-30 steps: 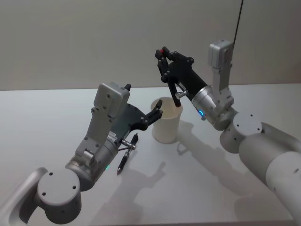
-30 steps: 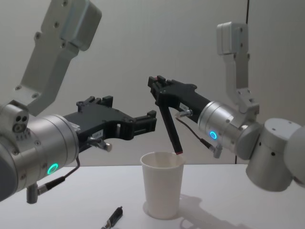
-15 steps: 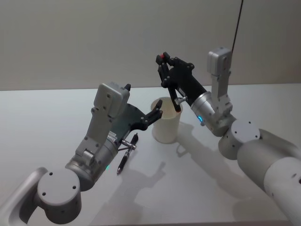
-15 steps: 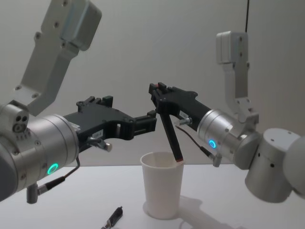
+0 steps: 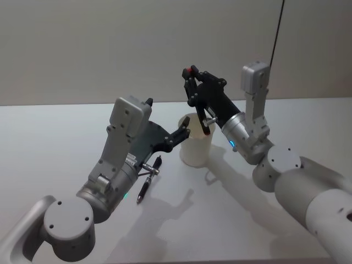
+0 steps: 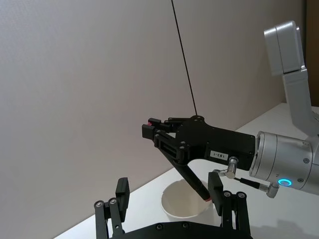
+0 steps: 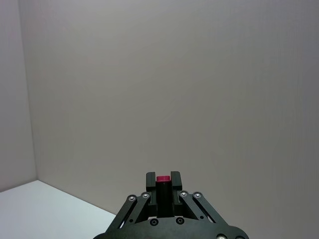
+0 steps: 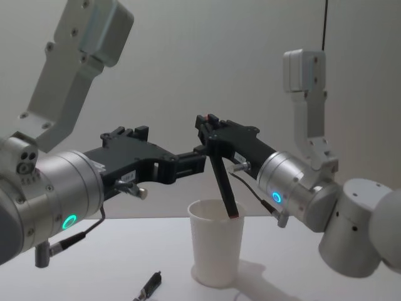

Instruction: Place the pen into the pen holder.

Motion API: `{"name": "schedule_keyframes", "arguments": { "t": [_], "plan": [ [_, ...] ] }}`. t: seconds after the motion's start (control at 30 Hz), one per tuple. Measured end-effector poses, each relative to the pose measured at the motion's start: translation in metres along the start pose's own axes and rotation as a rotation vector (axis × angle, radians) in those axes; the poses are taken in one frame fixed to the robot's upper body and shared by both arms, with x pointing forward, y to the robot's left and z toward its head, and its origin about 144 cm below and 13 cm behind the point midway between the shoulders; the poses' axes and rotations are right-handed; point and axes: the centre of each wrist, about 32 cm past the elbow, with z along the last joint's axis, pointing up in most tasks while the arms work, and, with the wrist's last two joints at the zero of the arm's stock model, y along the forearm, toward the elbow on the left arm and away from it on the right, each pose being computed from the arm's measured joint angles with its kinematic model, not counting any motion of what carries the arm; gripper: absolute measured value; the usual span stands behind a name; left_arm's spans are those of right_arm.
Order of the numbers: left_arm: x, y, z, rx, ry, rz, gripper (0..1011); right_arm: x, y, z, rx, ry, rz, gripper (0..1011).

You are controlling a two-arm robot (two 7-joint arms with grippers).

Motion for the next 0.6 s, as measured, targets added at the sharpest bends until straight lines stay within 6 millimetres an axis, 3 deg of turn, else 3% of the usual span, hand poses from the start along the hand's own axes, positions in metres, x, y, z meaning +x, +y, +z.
{"name": "schedule_keyframes", "arguments": {
  "t": [0.6],
  "plan": [
    [0.0,0.0,0.0,0.0,0.0,0.0,1003,-0.0053,0.0015,-0.001,0.025,-0.006,-0.037,159]
  ]
}}
